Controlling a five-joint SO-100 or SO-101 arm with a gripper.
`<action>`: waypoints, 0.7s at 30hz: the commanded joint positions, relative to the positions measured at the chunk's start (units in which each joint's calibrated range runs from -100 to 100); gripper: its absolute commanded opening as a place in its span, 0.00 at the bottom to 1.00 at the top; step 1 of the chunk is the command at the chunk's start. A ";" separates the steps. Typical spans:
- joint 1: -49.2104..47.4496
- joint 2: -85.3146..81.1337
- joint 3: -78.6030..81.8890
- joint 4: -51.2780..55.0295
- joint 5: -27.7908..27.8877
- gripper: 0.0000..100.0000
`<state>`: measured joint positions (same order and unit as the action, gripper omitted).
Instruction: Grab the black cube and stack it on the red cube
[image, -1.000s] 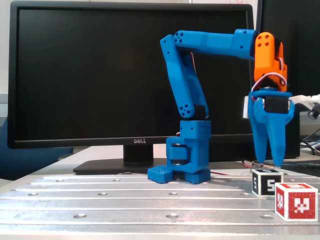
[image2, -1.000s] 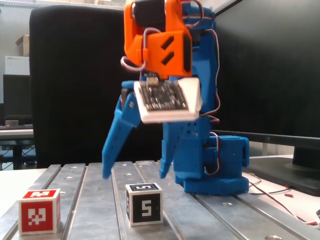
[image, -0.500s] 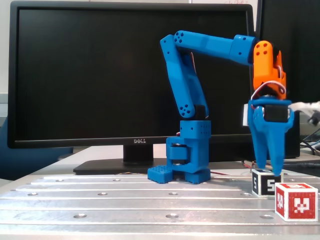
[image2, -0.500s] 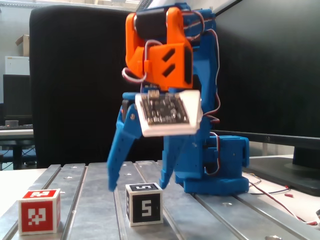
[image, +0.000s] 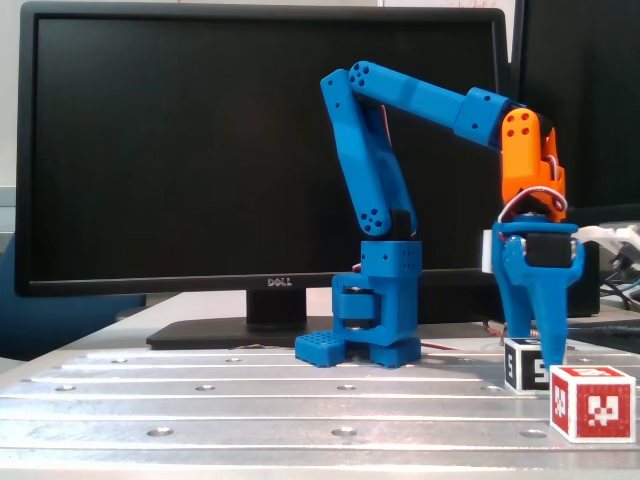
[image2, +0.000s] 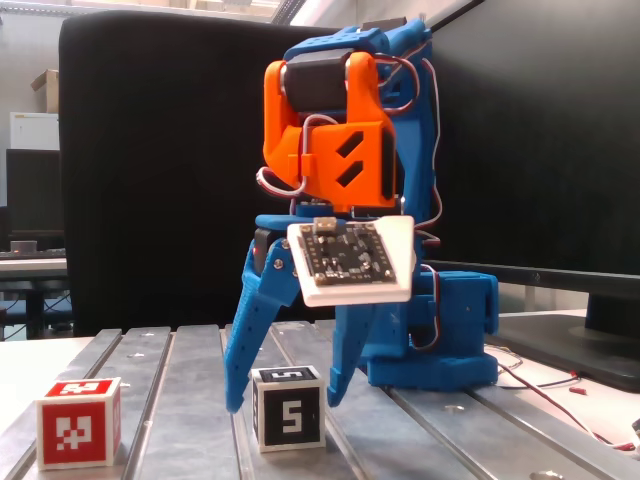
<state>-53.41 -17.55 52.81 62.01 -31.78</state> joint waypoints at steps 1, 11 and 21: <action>-0.60 0.09 0.24 -0.83 -0.21 0.27; -0.30 3.60 -1.38 -1.17 -0.05 0.27; 0.07 3.43 -1.56 -1.00 0.21 0.27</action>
<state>-53.70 -13.83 53.17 60.98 -31.78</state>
